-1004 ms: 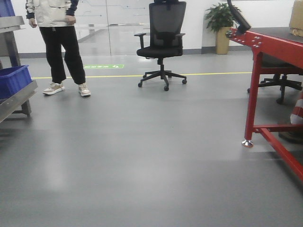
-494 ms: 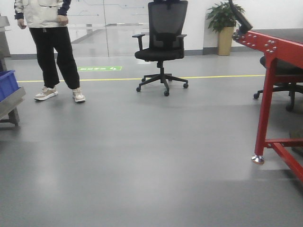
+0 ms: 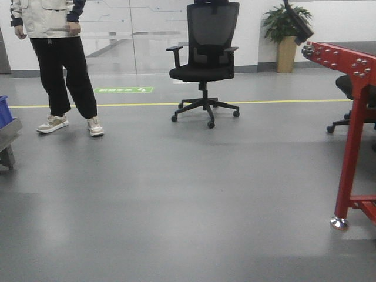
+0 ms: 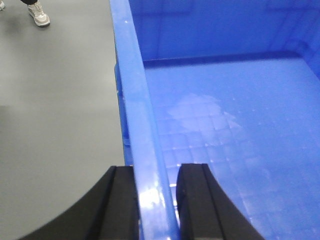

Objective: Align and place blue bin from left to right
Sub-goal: 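Drive across the floor carrying the blue bin in both grippers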

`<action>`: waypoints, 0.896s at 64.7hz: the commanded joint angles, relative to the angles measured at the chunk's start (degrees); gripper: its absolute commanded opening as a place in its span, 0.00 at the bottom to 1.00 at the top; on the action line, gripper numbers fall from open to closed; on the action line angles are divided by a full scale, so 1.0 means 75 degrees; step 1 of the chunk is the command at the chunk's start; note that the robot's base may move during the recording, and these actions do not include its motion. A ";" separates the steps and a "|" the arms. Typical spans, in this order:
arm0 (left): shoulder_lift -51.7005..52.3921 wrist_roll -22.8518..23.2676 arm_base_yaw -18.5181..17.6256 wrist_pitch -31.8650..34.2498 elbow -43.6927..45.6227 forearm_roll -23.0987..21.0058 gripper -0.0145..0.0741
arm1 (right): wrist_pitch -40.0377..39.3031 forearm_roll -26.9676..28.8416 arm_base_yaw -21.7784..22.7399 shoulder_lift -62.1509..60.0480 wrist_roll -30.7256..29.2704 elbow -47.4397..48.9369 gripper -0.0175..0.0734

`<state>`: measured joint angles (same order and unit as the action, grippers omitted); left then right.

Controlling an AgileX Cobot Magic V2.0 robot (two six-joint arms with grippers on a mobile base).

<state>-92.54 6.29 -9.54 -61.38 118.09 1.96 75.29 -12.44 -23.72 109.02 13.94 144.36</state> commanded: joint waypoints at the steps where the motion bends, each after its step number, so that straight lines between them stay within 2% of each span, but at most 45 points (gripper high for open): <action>1: 0.0181 -0.0152 -0.0061 0.0729 0.0140 -0.0158 0.14 | -0.1188 -0.0075 -0.0014 -0.0172 -0.0325 0.0165 0.12; 58: 0.0181 -0.0152 -0.0061 0.0729 0.0140 -0.0158 0.14 | -0.1188 -0.0075 -0.0014 -0.0172 -0.0325 0.0165 0.12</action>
<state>-92.54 6.29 -9.54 -61.30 118.09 1.96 75.06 -12.44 -23.72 109.02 13.94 144.36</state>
